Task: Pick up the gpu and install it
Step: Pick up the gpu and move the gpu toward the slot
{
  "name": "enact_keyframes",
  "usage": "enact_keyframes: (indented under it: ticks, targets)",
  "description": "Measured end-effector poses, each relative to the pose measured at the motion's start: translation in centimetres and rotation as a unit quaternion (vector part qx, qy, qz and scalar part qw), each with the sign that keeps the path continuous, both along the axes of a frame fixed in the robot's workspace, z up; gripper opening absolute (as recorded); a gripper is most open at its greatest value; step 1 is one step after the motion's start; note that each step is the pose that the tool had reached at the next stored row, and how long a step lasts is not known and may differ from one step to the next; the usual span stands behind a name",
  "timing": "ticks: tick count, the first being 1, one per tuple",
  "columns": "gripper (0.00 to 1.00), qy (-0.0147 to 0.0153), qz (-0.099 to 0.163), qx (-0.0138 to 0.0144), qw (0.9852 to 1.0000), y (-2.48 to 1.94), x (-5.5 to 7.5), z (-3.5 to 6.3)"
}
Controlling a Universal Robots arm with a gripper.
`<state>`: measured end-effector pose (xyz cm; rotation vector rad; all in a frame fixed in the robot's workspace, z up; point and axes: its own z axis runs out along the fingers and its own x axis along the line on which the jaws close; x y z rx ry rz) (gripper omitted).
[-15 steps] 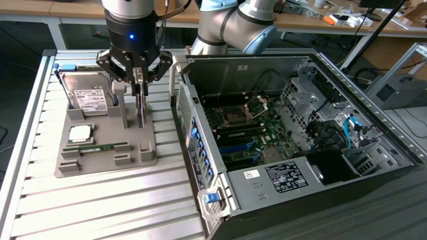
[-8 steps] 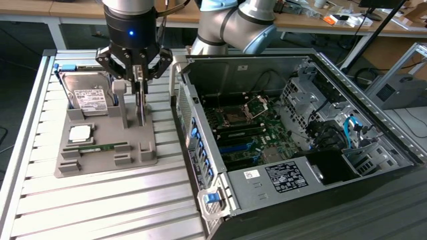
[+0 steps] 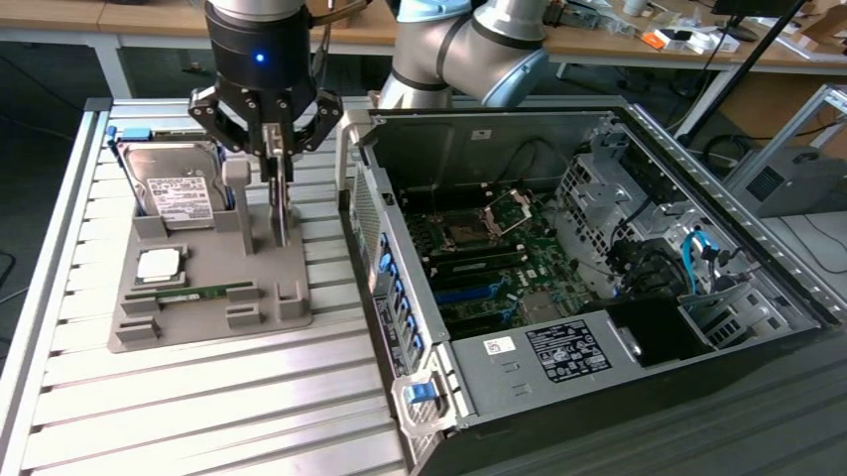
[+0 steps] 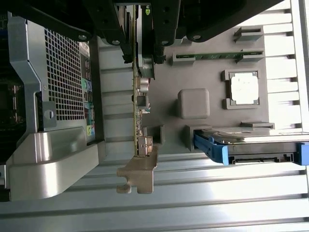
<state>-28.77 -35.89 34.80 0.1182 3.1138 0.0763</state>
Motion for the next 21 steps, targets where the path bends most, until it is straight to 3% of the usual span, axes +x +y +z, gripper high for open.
enact_keyframes:
  ticks: [21]
  targets:
    - [0.27,0.0,0.0,0.0006,1.0,0.0,0.0,1.42]
